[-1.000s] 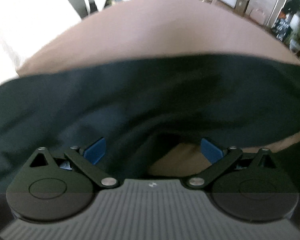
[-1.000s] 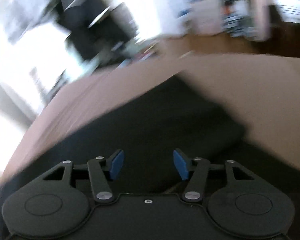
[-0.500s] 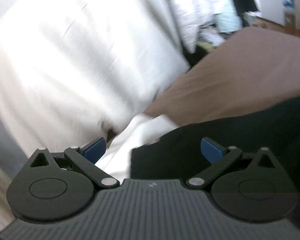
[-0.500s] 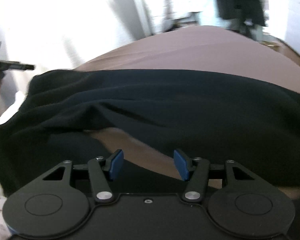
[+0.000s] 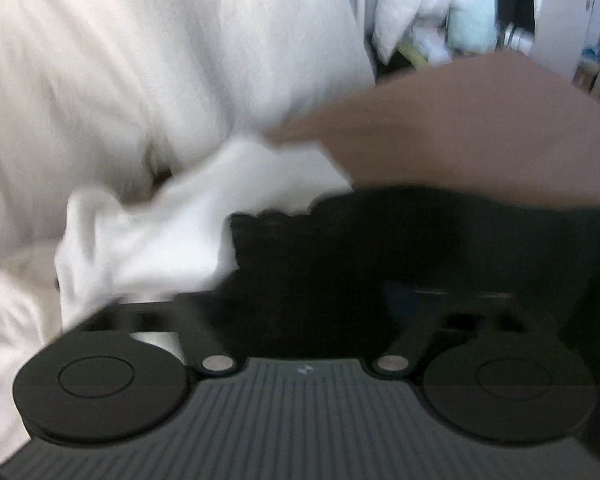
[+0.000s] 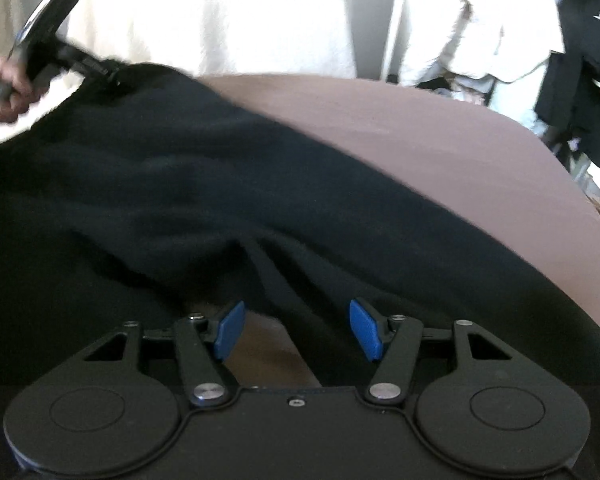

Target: Fold clothes

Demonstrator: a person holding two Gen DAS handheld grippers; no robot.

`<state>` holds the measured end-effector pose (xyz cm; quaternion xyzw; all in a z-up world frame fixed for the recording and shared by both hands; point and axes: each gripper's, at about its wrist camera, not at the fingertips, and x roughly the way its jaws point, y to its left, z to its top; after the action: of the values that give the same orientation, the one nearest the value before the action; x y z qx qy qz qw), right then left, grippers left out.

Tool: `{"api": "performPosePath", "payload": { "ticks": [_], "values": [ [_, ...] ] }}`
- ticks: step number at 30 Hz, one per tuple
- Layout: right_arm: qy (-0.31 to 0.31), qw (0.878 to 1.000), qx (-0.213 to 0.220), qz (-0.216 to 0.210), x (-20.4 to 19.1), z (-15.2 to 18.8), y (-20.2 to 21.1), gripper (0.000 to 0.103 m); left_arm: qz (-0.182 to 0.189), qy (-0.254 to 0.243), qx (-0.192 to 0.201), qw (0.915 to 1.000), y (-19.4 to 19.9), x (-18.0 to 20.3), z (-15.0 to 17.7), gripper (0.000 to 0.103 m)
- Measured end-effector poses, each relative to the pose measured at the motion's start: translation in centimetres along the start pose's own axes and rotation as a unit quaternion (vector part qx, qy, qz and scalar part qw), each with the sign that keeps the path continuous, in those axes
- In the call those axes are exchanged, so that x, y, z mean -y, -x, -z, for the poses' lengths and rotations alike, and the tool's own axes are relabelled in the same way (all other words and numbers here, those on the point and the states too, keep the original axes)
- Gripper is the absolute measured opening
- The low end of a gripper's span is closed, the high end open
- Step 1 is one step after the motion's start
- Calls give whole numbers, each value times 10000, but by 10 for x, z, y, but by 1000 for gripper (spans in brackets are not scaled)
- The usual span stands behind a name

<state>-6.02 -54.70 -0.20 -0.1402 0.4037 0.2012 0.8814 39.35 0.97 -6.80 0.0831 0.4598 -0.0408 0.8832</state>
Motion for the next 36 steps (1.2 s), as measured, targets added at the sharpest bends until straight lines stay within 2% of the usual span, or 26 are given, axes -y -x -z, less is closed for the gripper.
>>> {"api": "performPosePath", "payload": {
  "ticks": [1, 2, 3, 4, 5, 6, 7, 8, 11, 12, 13, 14, 15, 17, 19, 20, 21, 22, 24, 25, 26, 30, 32, 33, 34, 36],
  "values": [
    [147, 9998, -63, 136, -3, 2, -7, 64, -129, -96, -37, 9999, -1, 9, -1, 31],
    [297, 9991, -128, 278, -6, 5, -14, 63, -272, -375, 197, 9987, 9, 21, -3, 8],
    [447, 9979, -219, 416, -10, 8, -25, 57, -414, -653, 431, 9961, 20, 34, -4, 9],
    [548, 9964, -284, 583, -12, 10, -30, 34, -548, -870, 671, 9924, 32, 44, -6, 8],
    [646, 9945, -348, 751, -15, 12, -36, 20, -667, -987, 924, 9886, 46, 51, -10, 8],
    [504, 9952, -147, 823, -13, 15, -29, 10, -785, -1103, 1175, 9838, 60, 58, -13, 8],
    [352, 9954, 67, 890, -11, 17, -23, 9, -823, -1068, 1380, 9812, 74, 60, -18, 8],
    [200, 9948, 280, 956, -9, 19, -16, 8, -782, -824, 1497, 9822, 83, 54, -24, 9],
    [206, 9908, 952, 936, -10, 26, 12, 8, -909, -281, 1790, 9792, 89, 35, -38, 9],
    [336, 9924, 766, 902, -12, 29, 8, 8, -934, -107, 1751, 9800, 83, 29, -40, 9],
    [471, 9935, 561, 866, -14, 32, 4, 7, -931, 55, 1488, 9845, 63, 24, -39, 12],
    [715, 9929, 183, 938, -20, 40, -8, 7, -927, 217, 1224, 9879, 44, 18, -39, 12],
    [962, 9900, -204, 1013, -25, 48, -20, 7, -903, 402, 977, 9903, 26, 13, -35, 12],
    [967, 9894, -142, 1074, -30, 58, -12, 10, -771, 808, 667, 9915, 4, 3, -16, 16],
    [856, 9901, -102, 1107, -31, 64, 0, 32, -636, 921, 919, 9895, 5, 0, 2, 20],
    [743, 9910, -104, 1110, -29, 64, 8, 39, -657, 731, 989, 9902, 12, 3, 4, 21],
    [630, 9917, -106, 1112, -28, 65, 16, 51, -632, 645, 971, 9912, 23, 6, 5, 22],
    [517, 9924, -108, 1115, -27, 65, 25, 54, -606, 560, 952, 9920, 35, 9, 6, 24],
    [291, 9932, -112, 1119, -25, 67, 41, 54, -555, 388, 916, 9935, 58, 14, 8, 52],
    [177, 9935, -114, 1121, -24, 67, 49, 55, -598, 295, 924, 9935, 70, 17, 12, 78],
    [64, 9936, -116, 1123, -22, 68, 58, 56, -754, 188, 976, 9922, 83, 21, 20, 85],
    [-389, 9928, -123, 1129, -18, 70, 91, 57, -1469, -334, 1164, 9817, 130, 34, 55, 85],
    [-349, 9929, -131, 1134, -21, 75, 106, 58, -1731, -479, 1104, 9775, 146, 37, 75, 85],
    [-313, 9928, -140, 1151, -22, 77, 114, 59, -1704, -421, 979, 9796, 151, 36, 83, 85],
    [-182, 9928, -139, 1177, -26, 81, 119, 60, -1485, -224, 749, 9858, 155, 32, 90, 85],
    [147, 9917, -138, 1270, -34, 87, 130, 63, -1244, 89, 507, 9909, 161, 24, 101, 85]
  ]
}}
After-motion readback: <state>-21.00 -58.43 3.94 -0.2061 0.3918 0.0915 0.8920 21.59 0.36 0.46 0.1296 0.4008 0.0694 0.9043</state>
